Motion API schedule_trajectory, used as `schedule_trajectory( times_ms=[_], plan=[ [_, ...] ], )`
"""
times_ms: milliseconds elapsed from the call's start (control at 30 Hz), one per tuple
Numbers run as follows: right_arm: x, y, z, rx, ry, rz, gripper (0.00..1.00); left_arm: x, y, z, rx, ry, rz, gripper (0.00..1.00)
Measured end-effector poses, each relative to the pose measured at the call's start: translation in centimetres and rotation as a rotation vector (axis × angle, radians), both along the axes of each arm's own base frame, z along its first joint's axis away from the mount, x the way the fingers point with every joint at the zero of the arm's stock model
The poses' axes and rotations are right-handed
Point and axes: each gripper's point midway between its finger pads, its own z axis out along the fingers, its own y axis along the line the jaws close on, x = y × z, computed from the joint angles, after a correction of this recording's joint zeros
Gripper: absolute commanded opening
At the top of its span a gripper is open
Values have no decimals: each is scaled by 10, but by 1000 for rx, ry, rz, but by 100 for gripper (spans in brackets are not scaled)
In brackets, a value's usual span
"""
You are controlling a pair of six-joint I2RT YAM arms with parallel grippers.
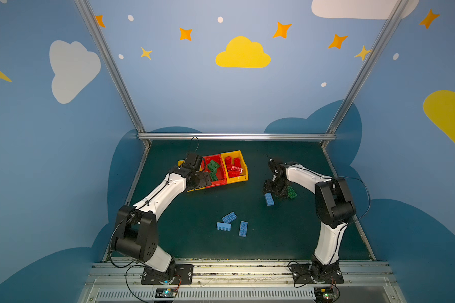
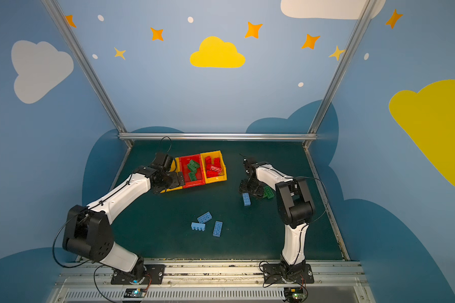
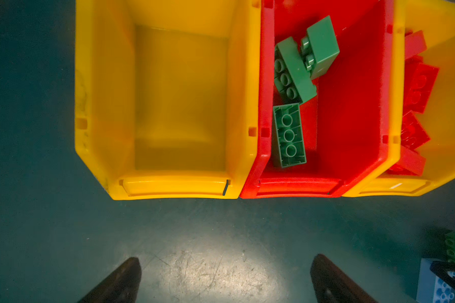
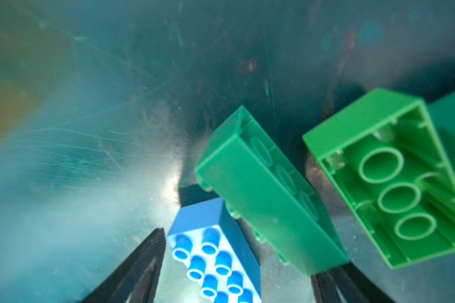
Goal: Sort the legos into containers by color
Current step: 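Lower the right gripper onto a green 2x3 brick beside the light-blue brick, then grasp the green brick with the right gripper and lift it toward the bins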
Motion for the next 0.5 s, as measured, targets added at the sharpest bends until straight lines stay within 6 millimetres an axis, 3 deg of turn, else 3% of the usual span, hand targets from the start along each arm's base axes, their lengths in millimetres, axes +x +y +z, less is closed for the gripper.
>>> schedule_trajectory(
  times_ms=[300,500],
  plan=[
    [48,6,5,36,-47,-19,81,-1,0,-2,0,6,0,100],
    [48,8,-5,19,-11,-4,75,-2,1,-2,2,6,2,100]
  ],
)
